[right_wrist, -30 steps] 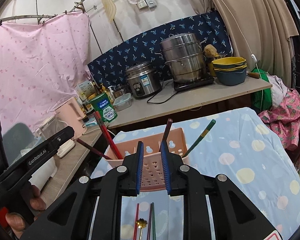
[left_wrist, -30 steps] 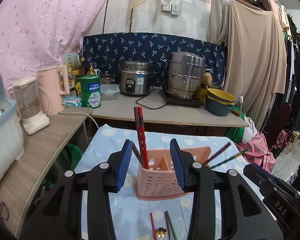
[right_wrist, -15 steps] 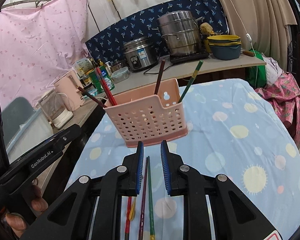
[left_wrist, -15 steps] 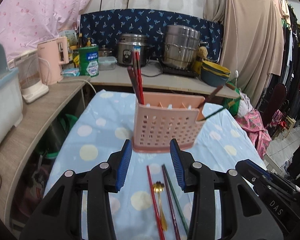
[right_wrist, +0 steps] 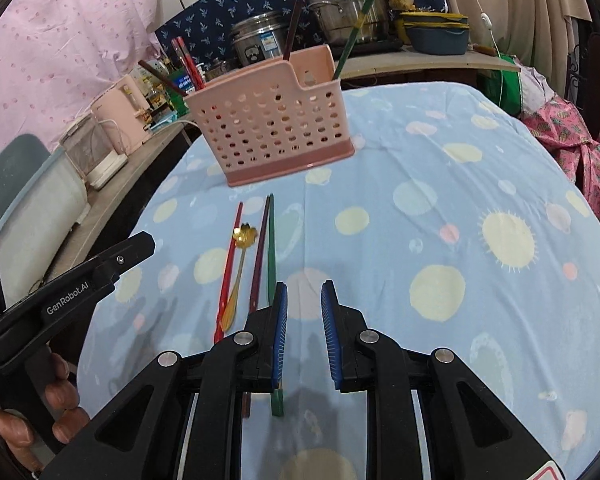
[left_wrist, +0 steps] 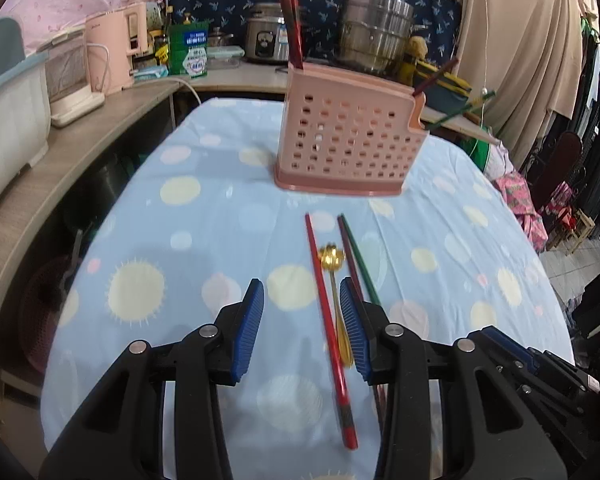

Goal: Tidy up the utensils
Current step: 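Move both open grippers back over the red and green chopsticks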

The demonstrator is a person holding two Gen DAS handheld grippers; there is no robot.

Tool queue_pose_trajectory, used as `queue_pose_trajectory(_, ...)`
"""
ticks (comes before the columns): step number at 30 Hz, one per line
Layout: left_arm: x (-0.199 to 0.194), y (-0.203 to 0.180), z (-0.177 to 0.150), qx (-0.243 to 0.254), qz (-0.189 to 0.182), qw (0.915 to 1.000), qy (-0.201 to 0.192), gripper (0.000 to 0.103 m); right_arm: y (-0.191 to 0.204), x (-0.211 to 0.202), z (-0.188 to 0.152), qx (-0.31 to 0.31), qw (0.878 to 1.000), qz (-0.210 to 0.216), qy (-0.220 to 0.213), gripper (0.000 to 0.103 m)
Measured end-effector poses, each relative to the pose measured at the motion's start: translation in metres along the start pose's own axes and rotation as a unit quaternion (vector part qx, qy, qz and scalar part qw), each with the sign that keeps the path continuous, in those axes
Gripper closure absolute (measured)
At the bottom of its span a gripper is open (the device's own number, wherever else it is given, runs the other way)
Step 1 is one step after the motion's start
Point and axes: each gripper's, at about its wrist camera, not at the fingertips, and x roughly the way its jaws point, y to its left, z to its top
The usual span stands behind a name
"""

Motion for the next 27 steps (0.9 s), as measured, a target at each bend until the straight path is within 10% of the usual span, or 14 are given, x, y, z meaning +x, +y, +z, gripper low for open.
queue_pose_trajectory(27,0.008,-0.003,-0.064,0.002,-0.005,0.9978,0.067,0.053,0.020,0.020,-0.061,-0.030,0.998,0.006,0.059,0.083)
